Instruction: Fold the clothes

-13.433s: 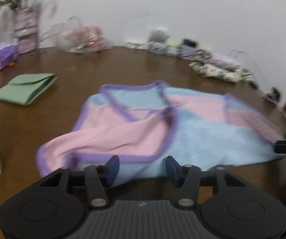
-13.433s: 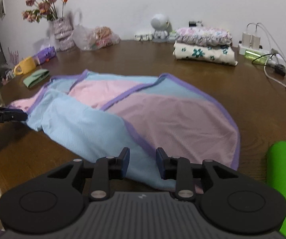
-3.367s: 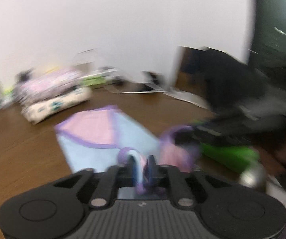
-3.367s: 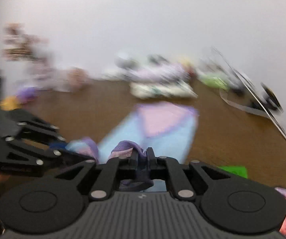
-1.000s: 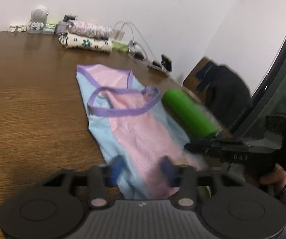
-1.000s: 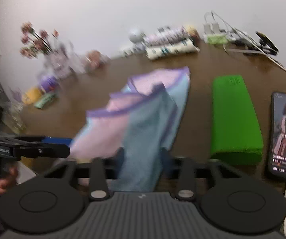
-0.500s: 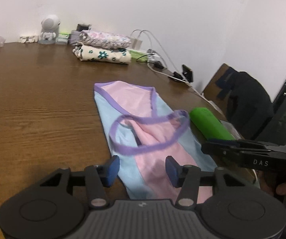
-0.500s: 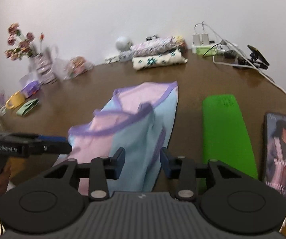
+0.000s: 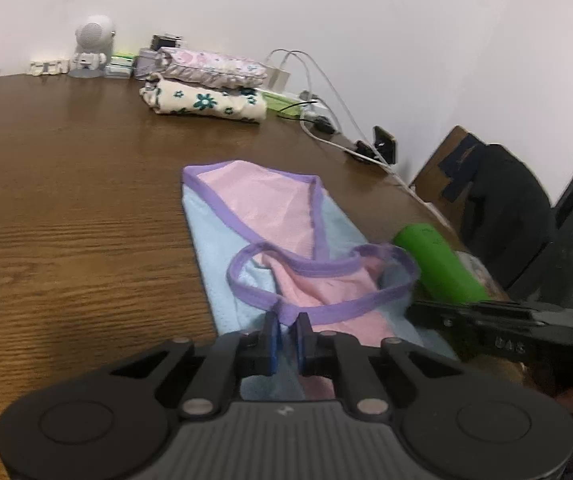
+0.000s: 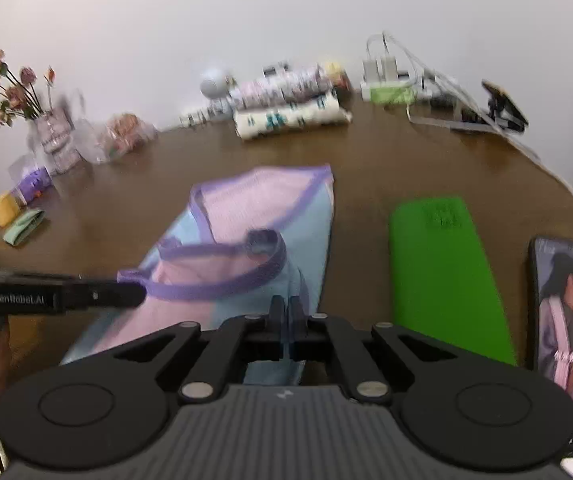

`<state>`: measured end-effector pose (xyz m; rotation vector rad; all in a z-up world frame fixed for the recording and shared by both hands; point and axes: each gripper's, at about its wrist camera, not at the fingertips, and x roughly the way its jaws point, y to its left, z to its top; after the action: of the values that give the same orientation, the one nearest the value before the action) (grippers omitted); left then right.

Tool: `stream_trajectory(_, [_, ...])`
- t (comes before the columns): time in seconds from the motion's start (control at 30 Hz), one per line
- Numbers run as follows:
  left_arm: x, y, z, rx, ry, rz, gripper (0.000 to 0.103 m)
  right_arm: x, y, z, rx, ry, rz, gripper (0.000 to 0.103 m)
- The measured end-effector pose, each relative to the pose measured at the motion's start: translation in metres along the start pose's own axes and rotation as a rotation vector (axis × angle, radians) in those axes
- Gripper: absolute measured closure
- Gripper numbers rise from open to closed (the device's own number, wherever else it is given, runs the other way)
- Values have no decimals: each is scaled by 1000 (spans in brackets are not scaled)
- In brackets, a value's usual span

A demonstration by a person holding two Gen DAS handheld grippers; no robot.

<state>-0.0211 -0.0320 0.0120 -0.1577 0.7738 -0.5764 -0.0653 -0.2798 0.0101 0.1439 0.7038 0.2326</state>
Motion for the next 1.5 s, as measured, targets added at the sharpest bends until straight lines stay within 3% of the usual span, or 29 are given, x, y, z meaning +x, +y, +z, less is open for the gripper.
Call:
stream_trajectory(0.03, [-4,1,0,1,-4,2,75,-1,3,-1,-13,2,-5,97])
stream_trajectory(0.07, [-10,2,-1,6,-8,-7,58,-5,5,-1,-25,3,-5,95])
stream_trajectory(0.1, [-18,3,-3,19,-21,-25,50,-12,6,-2,-38,-13,4,88])
stream_trajectory(0.13, [-29,4,-6,36,-40,-48,49,-20,7,-3,-59,-29,24,72])
stream_trajectory(0.17, [-39,5,-10,55,-53,-76,48,-27,7,-4,-82,-45,45,66])
stream_trajectory(0.23, [-60,5,-22,103,-48,-153,45,-48,9,-13,-165,-75,130,57])
stream_trajectory(0.33, [-85,-6,-48,203,-45,-246,40,-66,14,-31,-279,-51,238,45])
stream_trajectory(0.4, [-90,-18,-64,271,-34,-264,40,-78,17,-43,-354,-34,310,44])
stream_trajectory(0.47, [-89,-28,-75,316,-25,-255,40,-79,23,-52,-401,-4,320,44])
stream_trajectory(0.63, [-85,-37,-85,372,-43,-189,37,-76,26,-65,-458,14,307,44])
stream_trajectory(0.83, [-75,-44,-91,514,-29,-90,39,-72,25,-69,-474,-1,264,44])
stream_trajectory(0.93, [-72,-47,-95,585,-30,-76,39,-75,32,-70,-514,-32,275,42])
stream_trajectory(1.03, [-71,-50,-97,648,-44,-72,42,-70,40,-70,-570,-43,268,42])
stream_trajectory(1.1, [-71,-53,-97,687,-45,-75,61,-66,43,-71,-601,-44,257,43])
stream_trajectory(1.17, [-70,-53,-94,703,-31,-86,67,-64,42,-69,-595,-34,259,44])
stream_trajectory(1.2, [-69,-52,-93,707,-24,-91,70,-64,40,-69,-590,-30,259,48])
stream_trajectory(1.27, [-68,-50,-90,716,-12,-99,82,-65,36,-68,-579,-27,260,68])
stream_trajectory(1.3, [-68,-49,-89,718,-3,-108,89,-66,34,-67,-565,-17,271,85])
stream_trajectory(1.33, [-68,-49,-88,718,6,-120,91,-66,32,-67,-558,-11,278,93])
stream_trajectory(1.5, [-79,-52,-90,720,67,-194,99,-80,34,-74,-576,6,297,97])
